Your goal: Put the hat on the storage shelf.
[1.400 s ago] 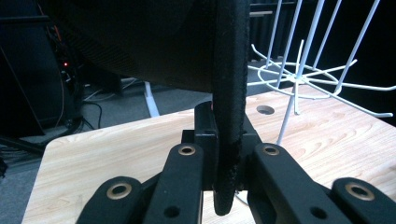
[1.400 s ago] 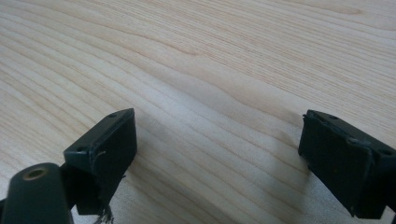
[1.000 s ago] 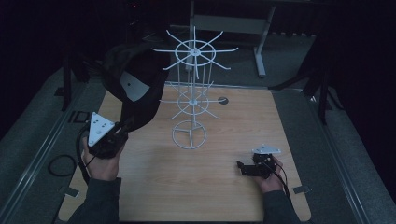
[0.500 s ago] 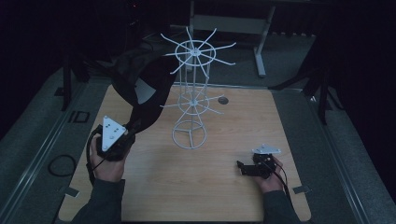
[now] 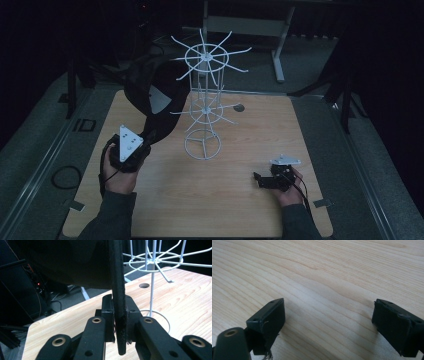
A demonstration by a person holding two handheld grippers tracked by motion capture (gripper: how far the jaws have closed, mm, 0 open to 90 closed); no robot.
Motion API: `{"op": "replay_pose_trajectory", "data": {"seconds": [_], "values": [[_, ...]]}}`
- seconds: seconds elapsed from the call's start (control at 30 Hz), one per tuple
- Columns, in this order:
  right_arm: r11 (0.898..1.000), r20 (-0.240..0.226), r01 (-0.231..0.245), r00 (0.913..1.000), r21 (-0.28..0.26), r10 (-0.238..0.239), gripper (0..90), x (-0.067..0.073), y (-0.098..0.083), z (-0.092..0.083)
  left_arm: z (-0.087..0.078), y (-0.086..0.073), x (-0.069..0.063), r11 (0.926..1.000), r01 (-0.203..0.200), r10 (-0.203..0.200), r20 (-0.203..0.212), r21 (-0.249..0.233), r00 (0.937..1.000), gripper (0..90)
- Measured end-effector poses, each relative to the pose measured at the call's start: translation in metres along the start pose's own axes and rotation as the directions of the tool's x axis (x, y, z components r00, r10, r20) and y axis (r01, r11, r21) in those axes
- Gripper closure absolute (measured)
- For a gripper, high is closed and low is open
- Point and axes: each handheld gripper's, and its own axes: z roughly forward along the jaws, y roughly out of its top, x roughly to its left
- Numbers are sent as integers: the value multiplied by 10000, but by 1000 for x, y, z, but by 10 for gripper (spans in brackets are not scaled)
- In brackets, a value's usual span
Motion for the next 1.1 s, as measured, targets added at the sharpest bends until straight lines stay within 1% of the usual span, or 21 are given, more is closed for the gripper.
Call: {"op": "replay_pose_trajectory", "data": {"seconds": [0.07,0.13,0.3,0.4,0.43,0.5,0.6,0.7,0.73,0.8,0.83,0.97,1.0,1.03,1.1], "values": [[10000,-1,1,10000,0,-1,113,0,0,0,0,0,-1,10000,23,-22,122,-58,9999,769],[10000,-3,0,10000,2,0,113,0,0,0,0,1,0,9999,138,-136,158,-73,9998,678],[10000,0,3,10000,-1,-3,113,0,0,0,0,0,1,9992,399,-396,390,-81,9985,569],[10000,-2,-9,10000,4,9,113,0,0,0,0,-1,3,9964,831,-820,513,-187,9953,467],[10000,-2,-7,10000,4,7,113,0,0,0,-1,-1,4,9951,965,-955,469,-210,9943,426],[10000,-3,-8,10000,3,8,113,0,0,0,-3,-1,5,9935,1096,-1080,489,-299,9929,357],[10000,-3,-5,10000,3,5,113,0,0,0,-7,0,6,9906,1244,-1218,483,-568,9914,281],[10000,-2,-10,10000,3,10,113,0,0,0,-12,2,9,9875,1375,-1327,639,-770,9891,242],[10000,-2,-9,10000,2,9,113,0,0,0,-13,3,10,9863,1447,-1389,747,-794,9875,233],[10000,-3,-5,10000,1,5,113,0,0,0,-15,5,11,9818,1691,-1594,1086,-866,9812,205],[10000,-4,-9,10000,3,9,113,0,0,0,-15,5,12,9813,1698,-1582,1231,-903,9797,201],[10000,-3,-6,10000,2,6,113,0,0,0,-17,7,12,9804,1760,-1635,1318,-890,9777,191],[10000,-5,-11,10000,4,11,113,0,0,0,-17,7,12,9792,1814,-1683,1361,-905,9763,191],[10000,-5,-22,10000,8,22,113,0,0,0,-18,7,12,9781,1873,-1735,1412,-905,9747,191],[10000,-6,-21,10000,7,21,113,0,0,0,-19,8,13,9748,2044,-1878,1645,-899,9683,194]]}}
